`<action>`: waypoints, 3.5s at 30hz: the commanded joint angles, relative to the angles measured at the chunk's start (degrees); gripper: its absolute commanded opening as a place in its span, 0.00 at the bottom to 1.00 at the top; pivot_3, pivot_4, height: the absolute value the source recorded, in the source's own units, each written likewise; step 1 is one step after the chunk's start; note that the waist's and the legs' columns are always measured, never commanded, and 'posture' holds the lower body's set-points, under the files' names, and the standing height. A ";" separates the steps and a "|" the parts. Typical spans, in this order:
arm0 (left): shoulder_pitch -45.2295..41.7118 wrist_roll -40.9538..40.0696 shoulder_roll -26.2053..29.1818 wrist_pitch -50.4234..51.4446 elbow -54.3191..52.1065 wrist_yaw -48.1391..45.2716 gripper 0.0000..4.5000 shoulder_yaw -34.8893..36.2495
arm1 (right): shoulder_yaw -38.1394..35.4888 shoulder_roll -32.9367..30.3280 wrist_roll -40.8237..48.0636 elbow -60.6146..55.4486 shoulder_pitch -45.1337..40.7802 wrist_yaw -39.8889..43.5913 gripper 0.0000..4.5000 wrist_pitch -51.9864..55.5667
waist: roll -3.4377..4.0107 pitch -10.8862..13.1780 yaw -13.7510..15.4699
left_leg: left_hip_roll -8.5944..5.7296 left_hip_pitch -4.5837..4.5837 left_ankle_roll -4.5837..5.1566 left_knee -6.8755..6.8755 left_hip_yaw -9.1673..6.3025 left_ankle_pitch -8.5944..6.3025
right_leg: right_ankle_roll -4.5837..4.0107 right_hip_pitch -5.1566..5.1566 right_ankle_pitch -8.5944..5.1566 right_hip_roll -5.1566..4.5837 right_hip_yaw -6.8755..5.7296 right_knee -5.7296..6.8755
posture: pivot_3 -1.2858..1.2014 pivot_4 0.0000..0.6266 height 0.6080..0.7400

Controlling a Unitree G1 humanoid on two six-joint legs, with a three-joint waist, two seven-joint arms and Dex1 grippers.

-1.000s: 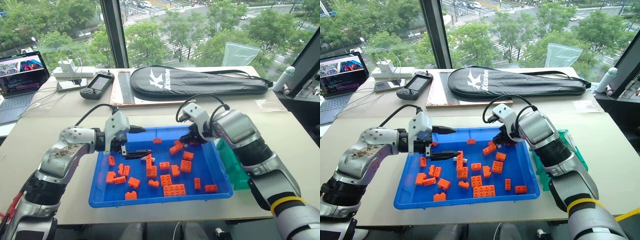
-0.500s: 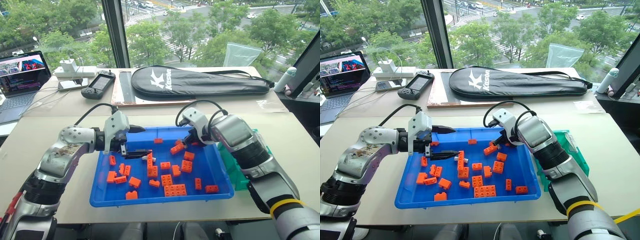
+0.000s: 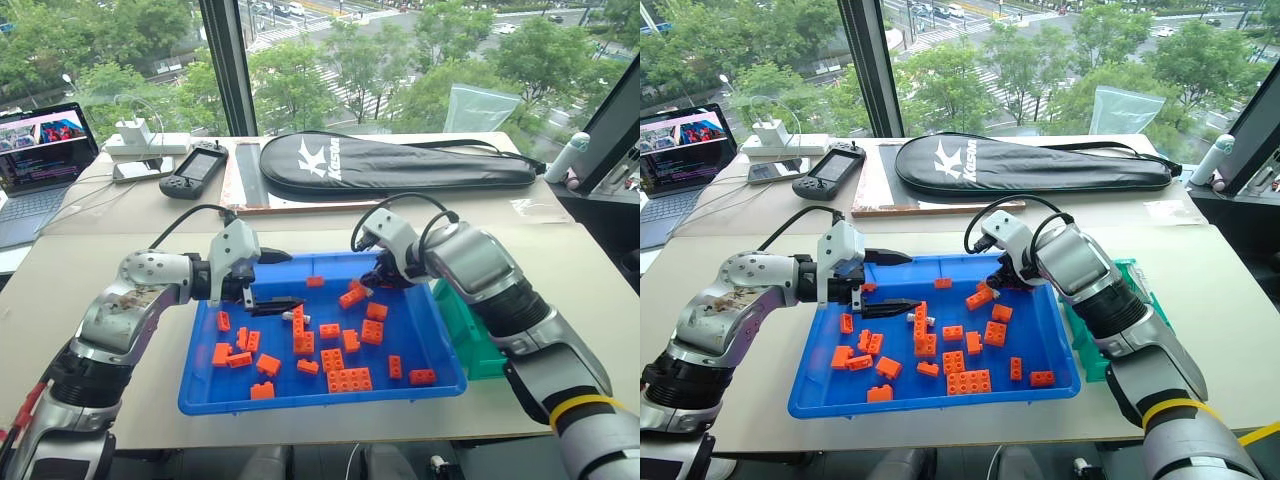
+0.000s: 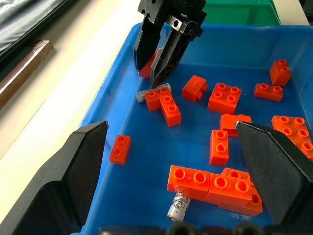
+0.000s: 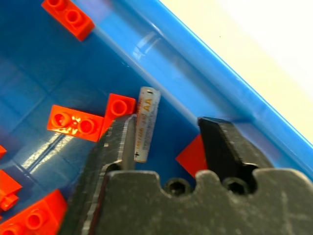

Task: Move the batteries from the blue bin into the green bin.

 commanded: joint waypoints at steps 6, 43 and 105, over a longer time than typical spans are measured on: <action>-1.20 0.09 -0.10 -0.68 -0.75 0.22 1.00 0.50 | -1.28 0.50 0.66 -0.44 0.08 -1.34 0.77 0.35 | 0.00 0.00 0.01 | 0.00 0.00 0.00 0.01 0.00 0.00 | 0.00 0.01 0.00 0.00 0.00 0.00 | 0.52 0.24 1.00; -5.97 -8.42 -3.21 3.32 1.62 -3.45 1.00 3.85 | -21.81 -34.81 14.56 -16.58 6.68 22.42 0.05 -12.80 | -0.04 0.05 1.28 | 0.01 -0.26 0.13 0.21 0.22 -0.08 | 0.01 0.01 0.00 -0.04 -0.03 -0.17 | 0.52 0.24 1.00; 7.76 -9.24 8.58 3.30 0.51 -1.08 1.00 16.61 | 0.51 3.55 9.40 -12.48 4.28 15.70 1.00 -23.51 | 0.00 0.10 -0.18 | 0.10 -0.25 0.10 0.23 0.36 -0.08 | -0.02 -0.70 0.03 -0.07 0.19 0.68 | 0.52 0.24 1.00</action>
